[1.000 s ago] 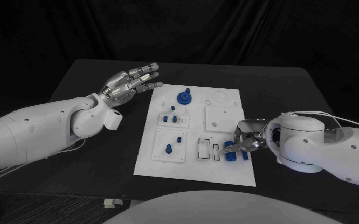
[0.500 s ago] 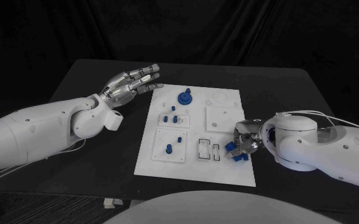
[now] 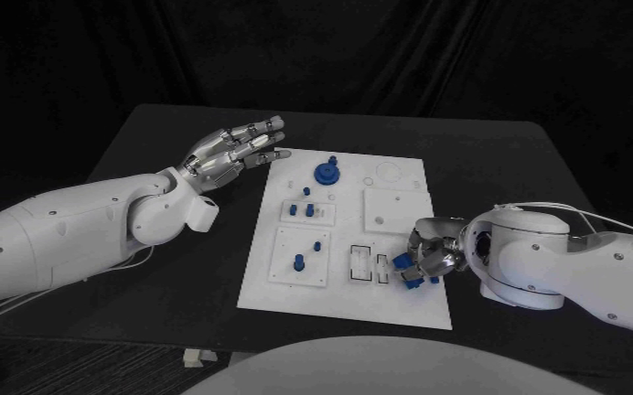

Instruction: Assemble the parts on the task board

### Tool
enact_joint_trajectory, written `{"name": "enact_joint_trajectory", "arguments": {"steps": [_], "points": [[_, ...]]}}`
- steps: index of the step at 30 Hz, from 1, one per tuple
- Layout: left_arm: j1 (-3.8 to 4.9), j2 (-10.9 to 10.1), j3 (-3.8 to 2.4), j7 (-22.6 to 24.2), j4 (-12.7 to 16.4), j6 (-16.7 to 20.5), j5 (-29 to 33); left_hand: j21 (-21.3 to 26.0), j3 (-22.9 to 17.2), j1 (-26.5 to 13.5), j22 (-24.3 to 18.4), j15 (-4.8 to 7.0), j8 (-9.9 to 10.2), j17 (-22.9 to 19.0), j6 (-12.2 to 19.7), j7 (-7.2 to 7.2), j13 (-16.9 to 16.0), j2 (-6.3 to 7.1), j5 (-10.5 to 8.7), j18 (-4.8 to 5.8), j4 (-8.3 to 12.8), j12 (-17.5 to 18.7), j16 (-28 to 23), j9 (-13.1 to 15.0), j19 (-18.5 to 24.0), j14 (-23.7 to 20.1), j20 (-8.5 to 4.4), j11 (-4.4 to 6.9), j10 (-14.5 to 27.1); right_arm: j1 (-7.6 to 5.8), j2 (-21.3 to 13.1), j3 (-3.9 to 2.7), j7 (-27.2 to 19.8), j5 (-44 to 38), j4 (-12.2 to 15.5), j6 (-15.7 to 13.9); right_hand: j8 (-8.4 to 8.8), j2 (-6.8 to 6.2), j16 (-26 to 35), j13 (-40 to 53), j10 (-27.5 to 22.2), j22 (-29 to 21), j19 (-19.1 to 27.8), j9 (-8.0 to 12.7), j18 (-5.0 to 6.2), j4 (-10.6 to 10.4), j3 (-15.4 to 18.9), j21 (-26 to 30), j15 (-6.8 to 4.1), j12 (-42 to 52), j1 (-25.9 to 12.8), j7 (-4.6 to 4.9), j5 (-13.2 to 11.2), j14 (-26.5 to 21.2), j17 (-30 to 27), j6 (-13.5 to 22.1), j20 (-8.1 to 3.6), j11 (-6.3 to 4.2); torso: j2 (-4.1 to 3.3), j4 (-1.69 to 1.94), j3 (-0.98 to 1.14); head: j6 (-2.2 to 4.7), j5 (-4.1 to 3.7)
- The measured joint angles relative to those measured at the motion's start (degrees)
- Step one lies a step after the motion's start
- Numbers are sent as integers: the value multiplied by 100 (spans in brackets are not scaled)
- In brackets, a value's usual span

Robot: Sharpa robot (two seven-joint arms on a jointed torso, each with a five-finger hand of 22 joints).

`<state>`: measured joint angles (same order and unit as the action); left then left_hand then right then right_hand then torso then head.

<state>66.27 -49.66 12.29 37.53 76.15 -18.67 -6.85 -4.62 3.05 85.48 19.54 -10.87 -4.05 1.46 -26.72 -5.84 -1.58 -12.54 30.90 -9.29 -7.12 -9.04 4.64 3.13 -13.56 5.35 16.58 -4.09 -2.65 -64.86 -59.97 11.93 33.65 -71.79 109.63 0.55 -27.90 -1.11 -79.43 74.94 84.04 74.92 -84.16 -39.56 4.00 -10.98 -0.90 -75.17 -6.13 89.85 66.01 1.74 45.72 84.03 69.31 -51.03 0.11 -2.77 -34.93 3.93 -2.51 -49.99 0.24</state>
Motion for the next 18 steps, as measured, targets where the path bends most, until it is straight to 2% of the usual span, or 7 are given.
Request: {"name": "enact_joint_trajectory", "arguments": {"steps": [2, 4, 5, 6, 7, 10, 18], "points": [[-4, 12, 0, -4, -4, -2, 0, 0, 0, 0, 0, 0, 0, 0, 0, 0, 0, 0, 0, 0, 0, 0, 0, 0, 0, 0, 0, 0, 0, -54, -20, 5, -53, 439, 45, -143, 0, 49, -33, 0, 0, 0, 0, 0, 1, 0, 0, -43, -7, 0, -60, 0, 1, -7, 28, 1, 0, 0, 1, -2, 0, 0, 1], [-6, 20, 0, -9, -5, -5, 0, 0, -16, 0, 0, 0, 0, 0, 0, 0, 0, 0, 0, 0, 16, 0, 0, 0, 0, 0, 0, 0, 0, -131, -20, 4, -97, 843, 69, -256, -2, 38, -33, 0, 0, 0, 0, 0, 0, 0, 0, -43, -10, 0, -218, 0, 342, -10, 39, 1, 0, 0, 2, -3, 1, 0, 1], [-6, 22, 0, -11, -6, -6, 0, 0, -16, 0, -1, 0, 0, 0, 0, 0, 0, 0, 0, 0, 16, 0, 0, 0, 0, 0, 0, 0, 0, -171, -18, 2, -116, 1056, 79, -307, -47, 38, -33, 0, 0, 0, 0, -1, 1, -1, -1, -43, -10, 0, -297, 0, 373, -10, 39, 1, 0, 0, 3, -5, 1, 0, -3], [-7, 27, 0, -14, -11, -8, 0, 0, -16, 0, 0, 0, 0, 0, 0, 0, 0, 0, 0, 0, 16, 0, 0, 0, 0, 0, 0, 0, 0, -219, -10, -2, -138, 1338, 86, -366, -150, 34, -33, -1, 0, 0, 0, -2, 0, -27, -27, -55, -10, 0, -361, 0, 376, -10, 38, 1, 0, 0, 3, -5, 1, 0, -4], [-9, 30, 0, -17, -13, -9, 0, 0, -16, 0, -1, 0, 0, 0, 0, 0, 0, 0, 0, 0, 16, 0, 0, 0, 0, 0, 0, 0, 0, -251, -2, -5, -153, 1553, 89, -408, -188, 13, -33, -1, 0, 0, 0, -163, 0, -158, -157, -71, -10, 0, -416, 0, 371, -10, 38, 1, 0, 0, 3, -5, 1, 0, -6], [-14, 45, 0, -25, -20, -13, 0, 0, -16, 0, -1, 0, 0, 0, 0, 0, 0, 0, 0, 0, 16, 0, 0, 0, 0, 0, 0, 0, 0, -325, 48, -5, -184, 2261, 85, -530, -211, 4, -32, -1, -1, 0, 0, -327, 0, -285, -285, -72, -10, 0, -545, 0, 268, -10, 21, 1, 0, 0, 7, -8, 1, -1, -10], [-14, 61, 0, -35, -21, -26, 0, 0, -16, 0, -1, 0, 0, 0, 0, 0, 0, 0, 0, 0, 16, 0, 0, 0, 0, 0, 0, 0, 0, -382, 290, -1, -183, 3546, -128, -746, -215, 36, -32, -1, -1, -1, 0, -332, 0, -474, -475, -71, -10, 0, -770, -1, 121, -11, -53, 2, 0, 0, 15, -5, 0, -1, -8]]}}
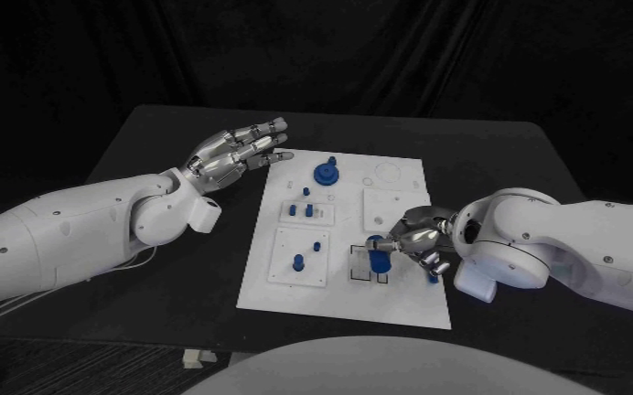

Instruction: Assemble the parts on the task board

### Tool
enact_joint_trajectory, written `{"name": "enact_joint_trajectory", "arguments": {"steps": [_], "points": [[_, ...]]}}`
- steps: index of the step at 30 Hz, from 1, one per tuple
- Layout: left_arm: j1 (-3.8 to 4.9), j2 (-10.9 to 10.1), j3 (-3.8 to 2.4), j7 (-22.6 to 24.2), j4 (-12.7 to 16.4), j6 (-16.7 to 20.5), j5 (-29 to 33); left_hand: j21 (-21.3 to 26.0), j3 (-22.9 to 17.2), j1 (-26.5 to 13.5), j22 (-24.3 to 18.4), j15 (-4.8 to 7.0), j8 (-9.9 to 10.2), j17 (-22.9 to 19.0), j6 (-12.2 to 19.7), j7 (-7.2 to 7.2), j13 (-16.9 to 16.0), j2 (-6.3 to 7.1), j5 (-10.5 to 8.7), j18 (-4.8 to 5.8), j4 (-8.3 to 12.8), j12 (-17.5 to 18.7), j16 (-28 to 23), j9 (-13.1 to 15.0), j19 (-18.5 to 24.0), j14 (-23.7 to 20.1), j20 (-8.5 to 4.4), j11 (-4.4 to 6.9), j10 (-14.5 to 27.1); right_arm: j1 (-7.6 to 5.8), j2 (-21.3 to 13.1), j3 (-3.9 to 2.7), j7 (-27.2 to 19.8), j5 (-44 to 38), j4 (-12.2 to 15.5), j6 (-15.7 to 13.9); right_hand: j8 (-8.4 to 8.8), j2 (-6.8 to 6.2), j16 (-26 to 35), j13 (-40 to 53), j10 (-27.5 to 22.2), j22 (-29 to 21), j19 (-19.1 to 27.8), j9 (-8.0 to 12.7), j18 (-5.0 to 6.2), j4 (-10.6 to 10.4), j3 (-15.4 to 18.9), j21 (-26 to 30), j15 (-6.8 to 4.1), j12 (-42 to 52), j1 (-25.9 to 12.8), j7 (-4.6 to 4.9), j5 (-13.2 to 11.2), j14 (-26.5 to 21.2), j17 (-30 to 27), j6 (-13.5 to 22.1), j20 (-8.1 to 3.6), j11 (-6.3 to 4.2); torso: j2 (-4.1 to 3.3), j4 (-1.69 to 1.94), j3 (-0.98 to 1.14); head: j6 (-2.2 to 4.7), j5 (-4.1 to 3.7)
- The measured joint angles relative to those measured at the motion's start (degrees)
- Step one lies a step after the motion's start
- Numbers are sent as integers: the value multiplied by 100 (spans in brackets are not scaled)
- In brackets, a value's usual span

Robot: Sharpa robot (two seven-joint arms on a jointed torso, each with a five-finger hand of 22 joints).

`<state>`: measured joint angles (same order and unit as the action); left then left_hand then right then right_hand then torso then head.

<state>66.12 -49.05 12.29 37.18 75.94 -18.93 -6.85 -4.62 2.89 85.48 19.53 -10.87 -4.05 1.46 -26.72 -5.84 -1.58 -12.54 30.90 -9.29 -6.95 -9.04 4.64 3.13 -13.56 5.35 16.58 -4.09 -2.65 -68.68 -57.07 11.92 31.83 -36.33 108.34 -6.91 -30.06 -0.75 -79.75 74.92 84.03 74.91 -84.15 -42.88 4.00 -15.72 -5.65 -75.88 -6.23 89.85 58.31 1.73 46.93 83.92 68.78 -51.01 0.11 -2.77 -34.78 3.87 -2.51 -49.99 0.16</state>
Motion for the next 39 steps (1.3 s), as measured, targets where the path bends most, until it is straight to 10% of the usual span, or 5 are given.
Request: {"name": "enact_joint_trajectory", "arguments": {"steps": [14, 25, 39], "points": [[-3, 2, 0, -6, 2, -13, 0, 0, -16, 0, -1, 0, 0, 0, 0, 0, 0, 0, 0, 0, 16, 0, 0, 0, 0, 0, 0, 0, 0, 162, 225, 2, 99, 99, -250, -158, 35, 0, 28, -1, 0, 0, 0, 11, 0, 333, -380, 23, -1, 0, -225, 22, -893, 0, -105, 142, 0, 0, 2, 0, -4, 0, 55], [-11, 3, 0, -6, 1, -20, 0, 0, -16, 0, -1, 0, 0, 0, 0, 0, 0, 0, 23, 0, 16, 0, 0, 0, 0, 0, 0, 0, 0, 222, 294, 2, 122, -359, -256, -172, 124, -9, 56, -1, -1, -1, 0, 67, 1, 511, -558, 54, 2, 0, -234, 64, -1153, 2, -183, 284, 0, 43, 4, -7, -2, 0, 60], [-17, 3, 0, -6, 1, -28, 0, 0, -16, 0, -2, 0, 0, 0, 0, 0, 0, 0, 22, 0, 16, 0, 0, 0, 0, -1, 0, 0, 0, 273, 377, 2, 123, -616, -283, -163, 212, 17, 120, -2, -17, -1, 21, 190, 0, 791, -837, 134, 78, 0, -455, 141, -2201, -2, -301, 362, 62, 109, 9, -8, -2, 0, 85]]}}
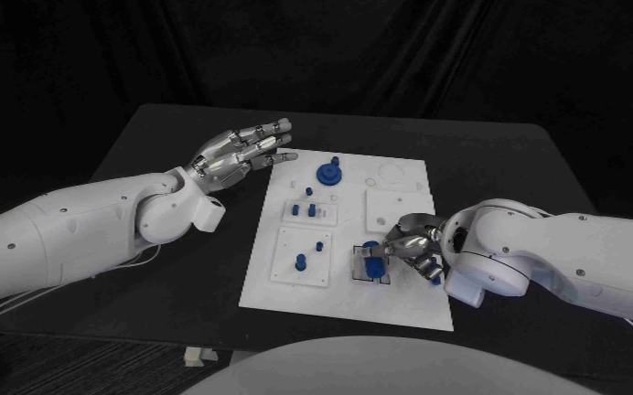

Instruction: Assemble the parts on the task board

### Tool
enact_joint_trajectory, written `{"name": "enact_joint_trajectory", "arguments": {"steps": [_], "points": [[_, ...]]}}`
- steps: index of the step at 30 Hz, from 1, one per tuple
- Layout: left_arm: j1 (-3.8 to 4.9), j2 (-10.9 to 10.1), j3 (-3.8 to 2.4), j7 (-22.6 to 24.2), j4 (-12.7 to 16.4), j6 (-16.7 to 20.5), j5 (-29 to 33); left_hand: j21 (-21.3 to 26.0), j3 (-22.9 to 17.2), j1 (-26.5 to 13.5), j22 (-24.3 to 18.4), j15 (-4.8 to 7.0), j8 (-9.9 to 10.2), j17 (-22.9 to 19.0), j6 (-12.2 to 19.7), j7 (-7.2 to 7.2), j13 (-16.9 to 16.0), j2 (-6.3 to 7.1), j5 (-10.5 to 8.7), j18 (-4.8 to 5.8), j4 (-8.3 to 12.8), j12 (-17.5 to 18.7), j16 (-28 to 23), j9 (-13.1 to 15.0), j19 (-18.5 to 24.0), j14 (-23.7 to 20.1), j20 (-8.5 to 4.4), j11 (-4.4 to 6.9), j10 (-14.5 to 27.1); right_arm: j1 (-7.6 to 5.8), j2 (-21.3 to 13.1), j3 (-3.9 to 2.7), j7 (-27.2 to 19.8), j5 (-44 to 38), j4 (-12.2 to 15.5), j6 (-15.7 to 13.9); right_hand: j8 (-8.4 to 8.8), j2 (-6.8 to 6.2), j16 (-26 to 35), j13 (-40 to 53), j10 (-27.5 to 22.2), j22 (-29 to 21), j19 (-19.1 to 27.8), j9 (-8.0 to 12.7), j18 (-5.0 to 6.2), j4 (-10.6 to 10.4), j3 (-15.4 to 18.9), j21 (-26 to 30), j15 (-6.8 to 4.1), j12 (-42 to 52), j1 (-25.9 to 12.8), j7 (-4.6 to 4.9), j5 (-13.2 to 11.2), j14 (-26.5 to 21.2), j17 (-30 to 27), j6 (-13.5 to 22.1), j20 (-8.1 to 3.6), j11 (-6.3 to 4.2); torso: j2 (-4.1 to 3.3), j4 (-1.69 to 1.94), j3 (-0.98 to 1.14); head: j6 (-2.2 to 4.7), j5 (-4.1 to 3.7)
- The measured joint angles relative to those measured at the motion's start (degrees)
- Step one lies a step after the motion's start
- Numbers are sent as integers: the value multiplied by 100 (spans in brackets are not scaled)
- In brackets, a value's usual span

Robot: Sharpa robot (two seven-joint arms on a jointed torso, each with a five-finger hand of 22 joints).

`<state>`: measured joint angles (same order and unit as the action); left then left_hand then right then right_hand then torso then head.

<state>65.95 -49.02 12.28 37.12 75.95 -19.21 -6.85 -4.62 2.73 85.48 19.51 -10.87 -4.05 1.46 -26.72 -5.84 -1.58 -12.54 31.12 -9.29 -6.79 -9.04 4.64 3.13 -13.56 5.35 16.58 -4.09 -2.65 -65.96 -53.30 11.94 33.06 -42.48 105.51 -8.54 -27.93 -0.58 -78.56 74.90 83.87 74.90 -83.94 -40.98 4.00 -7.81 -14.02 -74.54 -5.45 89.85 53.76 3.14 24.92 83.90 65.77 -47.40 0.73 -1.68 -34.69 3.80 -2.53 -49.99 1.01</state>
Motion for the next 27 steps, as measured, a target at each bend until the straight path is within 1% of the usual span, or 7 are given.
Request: {"name": "enact_joint_trajectory", "arguments": {"steps": [2, 6, 9, 12, 16, 23, 27], "points": [[-1, 3, 0, 0, 0, -2, 0, 0, 0, 0, 0, 0, 0, 0, 0, 0, 0, 0, 0, 0, 0, 0, 0, 0, 0, 0, 0, 0, 0, 2, 11, 0, 0, -12, -11, 4, -1, 36, 1, 0, 17, 0, 0, 24, 0, -116, 116, 0, 0, 0, -95, -2, -279, 0, -30, 2, 0, 16, 1, -1, 0, 0, 1], [-3, 8, 0, -2, -2, -9, 0, 0, -1, 0, 0, 0, 0, 0, 16, -13, 0, 0, 0, 0, 1, 0, 0, 0, 0, 0, 0, 0, 0, 13, 34, 0, 4, -34, -39, 27, -3, 44, 1, 0, 17, 0, 0, 53, 0, -218, 217, 34, 0, 0, -178, -2, -605, 0, -53, 40, 0, 16, 1, -1, 0, 0, 1], [-6, 9, 0, -4, -3, -14, 0, 0, -16, 0, 0, 0, 0, 0, 42, 0, 0, 0, 0, 0, 16, 0, 0, 0, 0, 0, 0, 0, 0, 21, 47, 0, 13, -42, -52, 60, -3, 22, 26, 0, 17, 4, 0, 67, -1, -281, 281, 34, 0, 0, -200, 3, -767, 0, -73, 45, 0, 16, 2, -1, 0, 0, 1], [-7, 10, 0, -6, -4, -18, 0, 0, -16, 0, 0, 0, 0, 0, 42, 0, 0, 0, 0, 0, 16, 0, 0, 0, 0, 0, 0, 0, 0, 30, 60, 0, 24, -52, -67, 97, -3, 59, 53, 0, 17, 4, 0, 90, 0, -396, 400, 89, 0, 0, -282, 15, -1080, 0, -122, 57, 0, 16, 2, -1, 0, 0, 1], [-12, 10, 0, -9, -4, -23, 0, 0, -16, 0, 0, 0, 0, 0, 42, 0, 0, 0, 0, 0, 16, 0, 0, 0, 0, 0, 0, 0, 0, 38, 66, 0, 40, -71, -83, 144, -3, 81, 53, 4, 17, 4, 0, 102, 0, -432, 466, 108, 0, 0, -304, 3, -1188, 0, -157, 85, 0, 16, 2, -1, -1, 0, 1], [-19, 11, 0, -13, -5, -33, 0, 0, -32, 0, 0, -20, 0, 0, 42, 0, 0, 0, 0, 0, 0, 0, 0, 0, 0, -20, 0, 0, 0, 43, 83, -1, 64, -113, -91, 228, -3, 81, 87, 4, 17, 4, -1, 112, 0, -433, 492, 134, 10, 0, -304, 23, -1237, 10, -189, 105, 1, 16, 5, -1, -2, 0, 16], [-24, 11, 0, -16, -5, -37, 0, 0, -32, 0, 0, -20, 0, 0, 42, 0, 0, 0, 0, 0, 0, 0, 0, 0, 0, -20, 0, 0, 0, 45, 80, -1, 70, -140, -87, 257, -3, 31, 88, 4, 17, 3, -20, 123, -1, -471, 637, 163, 14, 0, -354, 24, -1540, 14, -214, 146, 20, 16, 5, -1, -2, 0, 19]]}}
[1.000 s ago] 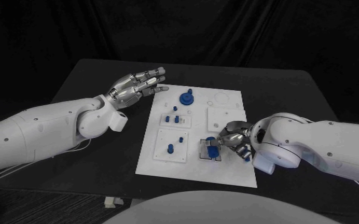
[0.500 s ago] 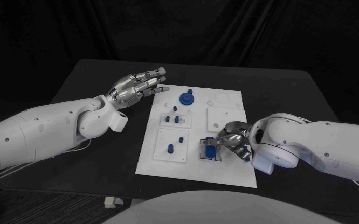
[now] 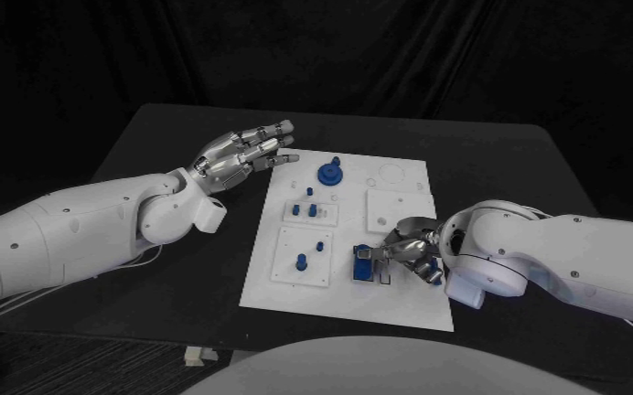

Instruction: Assemble the parts on the task board

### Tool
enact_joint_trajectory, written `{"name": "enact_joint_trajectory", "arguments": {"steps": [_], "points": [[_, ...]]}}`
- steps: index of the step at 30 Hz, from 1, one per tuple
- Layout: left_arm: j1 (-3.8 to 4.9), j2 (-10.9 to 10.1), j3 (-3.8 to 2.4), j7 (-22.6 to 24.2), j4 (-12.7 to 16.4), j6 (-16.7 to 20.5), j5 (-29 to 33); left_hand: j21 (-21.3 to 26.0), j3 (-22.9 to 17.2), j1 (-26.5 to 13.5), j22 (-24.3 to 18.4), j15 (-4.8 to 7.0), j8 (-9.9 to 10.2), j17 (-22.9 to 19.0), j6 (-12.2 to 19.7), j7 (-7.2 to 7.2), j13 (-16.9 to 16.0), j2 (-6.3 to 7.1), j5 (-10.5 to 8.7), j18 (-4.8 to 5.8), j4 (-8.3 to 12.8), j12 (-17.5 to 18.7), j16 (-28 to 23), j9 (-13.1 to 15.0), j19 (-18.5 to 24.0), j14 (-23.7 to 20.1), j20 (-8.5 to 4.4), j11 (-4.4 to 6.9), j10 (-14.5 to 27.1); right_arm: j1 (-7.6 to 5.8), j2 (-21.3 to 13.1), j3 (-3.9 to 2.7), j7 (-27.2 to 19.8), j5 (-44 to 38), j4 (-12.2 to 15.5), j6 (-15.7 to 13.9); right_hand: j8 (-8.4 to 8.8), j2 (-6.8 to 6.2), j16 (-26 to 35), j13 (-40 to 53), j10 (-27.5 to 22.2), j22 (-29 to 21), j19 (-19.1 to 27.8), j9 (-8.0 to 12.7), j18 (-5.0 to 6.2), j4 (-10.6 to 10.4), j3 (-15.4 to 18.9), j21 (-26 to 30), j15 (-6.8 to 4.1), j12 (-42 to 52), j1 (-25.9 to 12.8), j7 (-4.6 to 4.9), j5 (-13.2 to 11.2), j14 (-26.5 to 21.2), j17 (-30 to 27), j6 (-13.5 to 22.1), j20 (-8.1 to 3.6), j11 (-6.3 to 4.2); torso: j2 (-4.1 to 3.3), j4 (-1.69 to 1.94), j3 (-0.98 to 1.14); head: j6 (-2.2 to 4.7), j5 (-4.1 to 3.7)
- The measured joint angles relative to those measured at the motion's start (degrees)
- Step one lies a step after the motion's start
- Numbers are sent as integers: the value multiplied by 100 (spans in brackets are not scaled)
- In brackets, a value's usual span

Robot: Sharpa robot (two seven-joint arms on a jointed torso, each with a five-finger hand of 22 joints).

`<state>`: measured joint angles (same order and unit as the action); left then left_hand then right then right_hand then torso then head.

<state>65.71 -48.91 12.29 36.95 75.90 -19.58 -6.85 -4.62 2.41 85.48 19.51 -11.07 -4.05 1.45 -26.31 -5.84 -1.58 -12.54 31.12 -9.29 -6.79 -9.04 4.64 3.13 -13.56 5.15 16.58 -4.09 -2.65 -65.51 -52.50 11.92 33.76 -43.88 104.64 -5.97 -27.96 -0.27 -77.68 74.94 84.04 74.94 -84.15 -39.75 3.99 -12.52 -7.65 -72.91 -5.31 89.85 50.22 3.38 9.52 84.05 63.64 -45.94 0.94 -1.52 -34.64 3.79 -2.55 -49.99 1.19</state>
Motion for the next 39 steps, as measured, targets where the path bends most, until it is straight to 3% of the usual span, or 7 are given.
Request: {"name": "enact_joint_trajectory", "arguments": {"steps": [2, 5, 16, 20, 26, 32, 39], "points": [[-2, 0, 0, -2, 0, -2, 0, 0, 0, 0, 0, 0, 0, 0, 0, 0, 0, 0, 0, 0, 0, 0, 0, 0, 0, 0, 0, 0, 0, 1, -16, 0, -1, -11, 17, 0, 0, -72, 21, 0, 0, 0, 0, 8, 0, -118, 130, 3, 0, 0, -72, 10, -347, 0, -11, 33, 0, 0, 0, 0, 0, 0, 3], [-6, -4, 0, -7, 0, -6, 0, 0, 0, 0, 0, 0, 0, 0, 0, 0, 0, 0, 0, 0, 0, 0, 0, 0, 0, 0, 0, 0, 0, 1, -82, 0, -19, -33, 75, -16, 0, -49, 21, 0, 0, 0, 0, 8, 0, -202, 246, 3, 0, 0, -123, 1, -517, 0, -6, 42, 0, 0, 0, 0, 0, 0, 4], [-16, -9, 1, -23, -7, -24, 0, 0, 0, 0, 0, 0, 0, 0, 0, 0, 0, 0, 0, 0, 0, 0, 0, 0, 0, 0, 0, 0, 0, -79, -483, 1, -253, -285, 520, -162, -347, -117, -41, -1, 0, -1, 0, -131, 0, 8, 436, -3, 0, 0, 267, -4, -335, 0, 129, 37, 0, 0, 0, -5, 3, 0, -9], [-21, -9, 1, -29, -10, -30, 0, 0, 0, 0, 0, 0, 0, 0, 0, 0, 0, 0, 0, 0, 0, 0, 0, 0, 0, 0, 0, 0, 0, -106, -554, -2, -383, -546, 642, -191, -739, -99, -92, -1, 0, -1, 0, -445, 0, 58, 554, -30, 0, 0, 373, -113, -389, 0, 204, 111, 0, 0, 3, -9, 5, 0, -8], [-28, -9, -1, -37, -13, -39, 0, 0, 1, 0, 0, 0, 0, 0, 0, 0, 0, 0, 0, 0, 0, 0, 0, 0, 0, 0, 0, 0, 0, -117, -566, -2, -525, -1025, 692, -174, -1621, -114, -135, -2, -1, -1, 21, -1342, 0, 24, 797, -69, -53, 0, 564, -201, -474, 10, 247, 426, -45, -86, 8, -9, 5, 0, 3], [-34, -9, 0, -41, -13, -46, 0, 0, -23, 0, 0, 0, 0, 0, 0, 0, 0, 0, 0, 0, 24, 0, 0, 0, 0, 0, 0, 0, 0, -107, -501, 0, -570, -1463, 657, -76, -2019, -117, -135, -2, 1, -2, 22, -1830, 1, 93, 871, -69, -77, 0, 777, -263, -474, -7, 237, 559, -64, -125, 8, -3, 5, 0, 6], [-39, -9, 0, -46, -14, -55, 0, 0, -23, 0, 0, 0, 0, 0, 0, 0, 0, 0, 0, 0, 24, 0, 0, 0, 0, 0, 0, 0, 0, -42, -393, 0, -574, -1824, 570, 59, -2219, -116, -135, -3, 1, -2, 10, -2117, 1, 130, 908, -69, -114, 0, 884, -278, -443, -10, 232, 584, -93, -166, 4, 0, 5, 0, 9]]}}
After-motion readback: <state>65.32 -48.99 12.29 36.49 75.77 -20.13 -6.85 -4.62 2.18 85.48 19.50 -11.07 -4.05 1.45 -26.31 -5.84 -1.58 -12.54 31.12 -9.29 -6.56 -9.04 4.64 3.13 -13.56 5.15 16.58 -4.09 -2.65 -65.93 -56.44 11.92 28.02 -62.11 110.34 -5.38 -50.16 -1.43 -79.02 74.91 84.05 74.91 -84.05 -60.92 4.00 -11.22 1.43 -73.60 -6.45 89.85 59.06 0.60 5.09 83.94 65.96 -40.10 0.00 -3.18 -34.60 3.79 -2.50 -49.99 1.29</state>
